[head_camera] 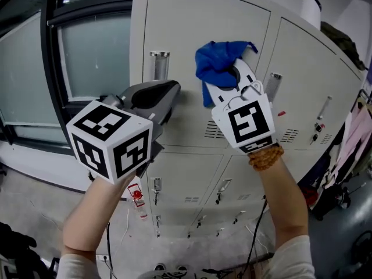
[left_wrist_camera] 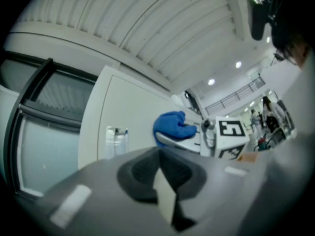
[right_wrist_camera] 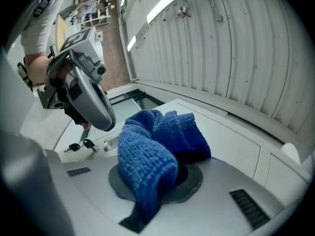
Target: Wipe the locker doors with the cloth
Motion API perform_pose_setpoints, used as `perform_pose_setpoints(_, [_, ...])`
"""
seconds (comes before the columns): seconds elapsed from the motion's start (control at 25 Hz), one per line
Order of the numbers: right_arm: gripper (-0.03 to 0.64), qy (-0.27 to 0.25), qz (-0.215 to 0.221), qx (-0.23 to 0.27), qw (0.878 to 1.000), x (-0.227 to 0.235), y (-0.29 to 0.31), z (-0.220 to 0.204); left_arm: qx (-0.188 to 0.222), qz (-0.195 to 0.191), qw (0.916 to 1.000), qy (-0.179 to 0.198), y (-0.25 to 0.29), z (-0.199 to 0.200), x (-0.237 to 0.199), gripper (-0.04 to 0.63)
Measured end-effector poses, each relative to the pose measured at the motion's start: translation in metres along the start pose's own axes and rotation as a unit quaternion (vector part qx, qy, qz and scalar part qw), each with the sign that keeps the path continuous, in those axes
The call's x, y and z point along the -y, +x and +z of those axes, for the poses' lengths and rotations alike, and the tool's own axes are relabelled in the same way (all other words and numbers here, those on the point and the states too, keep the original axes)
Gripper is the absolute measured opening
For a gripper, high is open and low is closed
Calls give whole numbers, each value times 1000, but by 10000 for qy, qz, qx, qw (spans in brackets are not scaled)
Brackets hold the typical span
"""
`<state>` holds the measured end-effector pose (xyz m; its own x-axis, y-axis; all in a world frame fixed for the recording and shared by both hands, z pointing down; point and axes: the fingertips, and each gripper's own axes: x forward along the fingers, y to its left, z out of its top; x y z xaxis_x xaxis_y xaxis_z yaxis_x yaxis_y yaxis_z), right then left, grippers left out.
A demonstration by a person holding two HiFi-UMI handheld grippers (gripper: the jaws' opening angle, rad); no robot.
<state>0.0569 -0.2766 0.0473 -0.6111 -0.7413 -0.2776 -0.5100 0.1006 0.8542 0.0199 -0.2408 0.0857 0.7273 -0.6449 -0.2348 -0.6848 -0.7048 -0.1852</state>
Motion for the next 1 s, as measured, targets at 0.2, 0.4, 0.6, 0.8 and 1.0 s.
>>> perform_pose_setpoints(0.2, [34, 1340, 108, 559, 9893, -34, -46, 12, -56, -73, 9998, 156, -29, -39, 28, 3])
perform_pose_setpoints(0.4, [34, 2277, 307, 402, 9724, -94, -95, -15, -205, -42, 9998, 70, -54, -92, 58, 3])
perform_pose_setpoints(0.6, [32, 3356, 624, 30, 9399, -156, -134, -42, -549, 136, 9975, -419, -60, -154, 67, 3])
perform_pose_setpoints(0.8, [32, 4022, 466, 53, 9144, -180, -157, -42, -732, 329, 9946, -662, -63, -196, 72, 3])
perform_pose_setpoints(1.0, [32, 4428, 506, -161, 8950, -212, -163, -54, -845, 391, 9924, -811, -65, -221, 82, 3])
